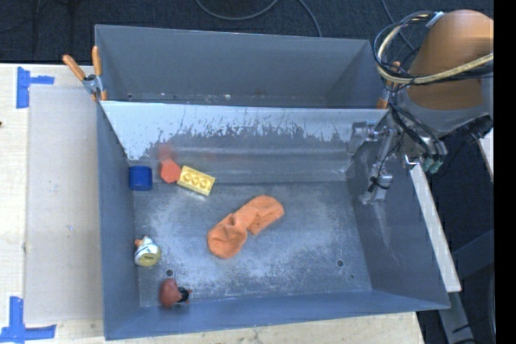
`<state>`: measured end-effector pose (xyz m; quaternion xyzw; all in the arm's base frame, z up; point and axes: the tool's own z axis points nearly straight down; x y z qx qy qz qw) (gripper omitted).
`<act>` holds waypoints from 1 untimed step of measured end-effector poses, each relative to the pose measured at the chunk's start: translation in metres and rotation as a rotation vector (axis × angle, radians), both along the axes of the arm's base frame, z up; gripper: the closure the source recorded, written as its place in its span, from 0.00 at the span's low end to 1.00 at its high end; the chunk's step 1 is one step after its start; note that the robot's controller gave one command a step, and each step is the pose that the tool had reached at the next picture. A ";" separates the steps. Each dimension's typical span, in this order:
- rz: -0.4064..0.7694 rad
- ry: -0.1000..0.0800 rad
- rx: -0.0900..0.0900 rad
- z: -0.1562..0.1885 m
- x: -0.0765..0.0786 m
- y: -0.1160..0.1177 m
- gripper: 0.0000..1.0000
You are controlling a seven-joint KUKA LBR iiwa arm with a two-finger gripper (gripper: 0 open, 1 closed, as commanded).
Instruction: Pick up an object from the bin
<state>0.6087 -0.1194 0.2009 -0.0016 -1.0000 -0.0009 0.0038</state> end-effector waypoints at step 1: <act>0.002 -0.007 -0.001 0.005 0.001 0.000 0.00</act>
Offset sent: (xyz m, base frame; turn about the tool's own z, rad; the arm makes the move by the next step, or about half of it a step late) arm 0.0095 0.0709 -0.1309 -0.0984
